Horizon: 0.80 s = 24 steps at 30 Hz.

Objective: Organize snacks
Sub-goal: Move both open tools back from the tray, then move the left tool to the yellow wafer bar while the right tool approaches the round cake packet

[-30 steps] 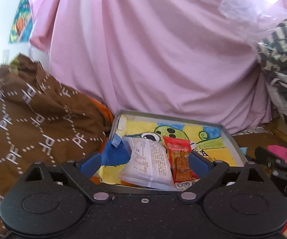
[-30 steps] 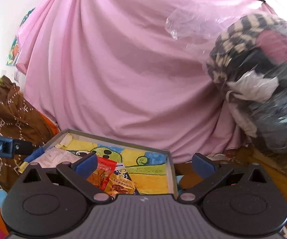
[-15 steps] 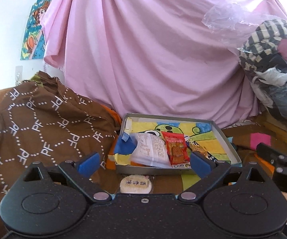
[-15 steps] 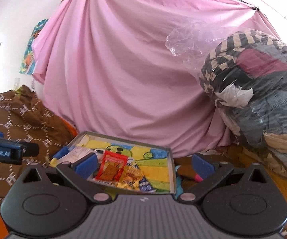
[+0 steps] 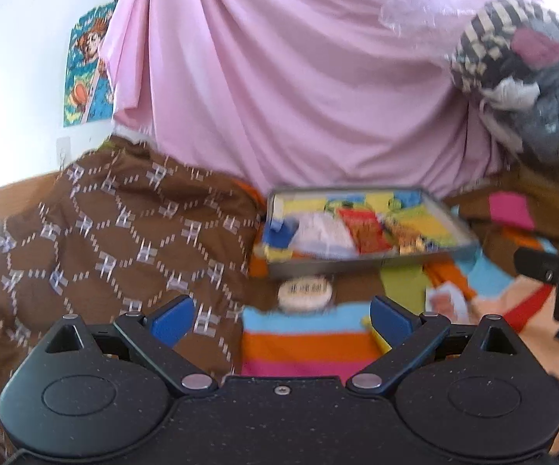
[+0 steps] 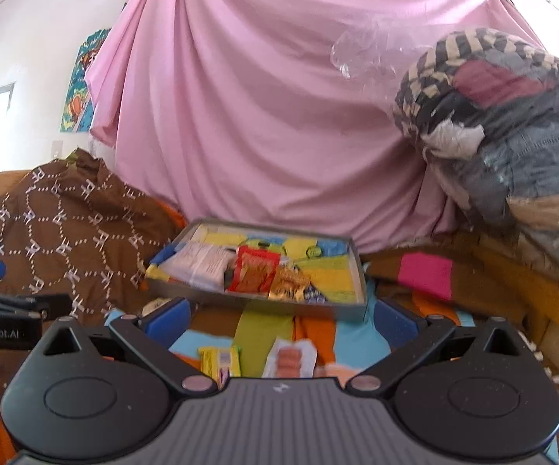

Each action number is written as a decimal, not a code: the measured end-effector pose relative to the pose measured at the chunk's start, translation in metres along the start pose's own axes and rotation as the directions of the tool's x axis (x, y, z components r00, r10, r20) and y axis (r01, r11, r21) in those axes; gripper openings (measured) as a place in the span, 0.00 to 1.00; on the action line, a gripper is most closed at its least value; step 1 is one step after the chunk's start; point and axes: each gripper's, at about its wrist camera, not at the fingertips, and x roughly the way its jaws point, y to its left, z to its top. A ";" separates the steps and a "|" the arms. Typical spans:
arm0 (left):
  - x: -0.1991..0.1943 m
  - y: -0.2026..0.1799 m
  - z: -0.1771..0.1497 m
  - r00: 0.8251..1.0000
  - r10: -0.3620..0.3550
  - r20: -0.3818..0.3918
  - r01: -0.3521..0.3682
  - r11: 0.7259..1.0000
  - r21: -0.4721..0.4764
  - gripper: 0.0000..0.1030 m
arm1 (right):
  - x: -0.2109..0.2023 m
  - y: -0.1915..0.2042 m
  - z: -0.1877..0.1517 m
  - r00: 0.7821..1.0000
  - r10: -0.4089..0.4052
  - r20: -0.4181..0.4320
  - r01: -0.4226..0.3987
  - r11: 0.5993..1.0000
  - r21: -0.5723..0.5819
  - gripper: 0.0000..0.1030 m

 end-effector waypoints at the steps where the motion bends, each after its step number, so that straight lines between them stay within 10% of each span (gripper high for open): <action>1: -0.002 0.002 -0.005 1.000 0.001 -0.010 -0.001 1.000 0.002 0.95 | -0.002 0.001 -0.004 1.000 0.000 -0.011 0.000 1.000 0.003 1.00; 12: -0.005 0.014 -0.030 0.993 0.033 -0.114 -0.028 0.998 0.049 0.95 | -0.001 0.005 -0.046 0.969 0.009 -0.246 -0.001 1.000 0.029 1.00; 24: 0.018 0.005 -0.032 0.967 -0.016 -0.255 0.038 0.996 0.081 0.95 | 0.010 0.005 -0.058 0.945 0.049 -0.323 -0.038 0.998 0.040 1.00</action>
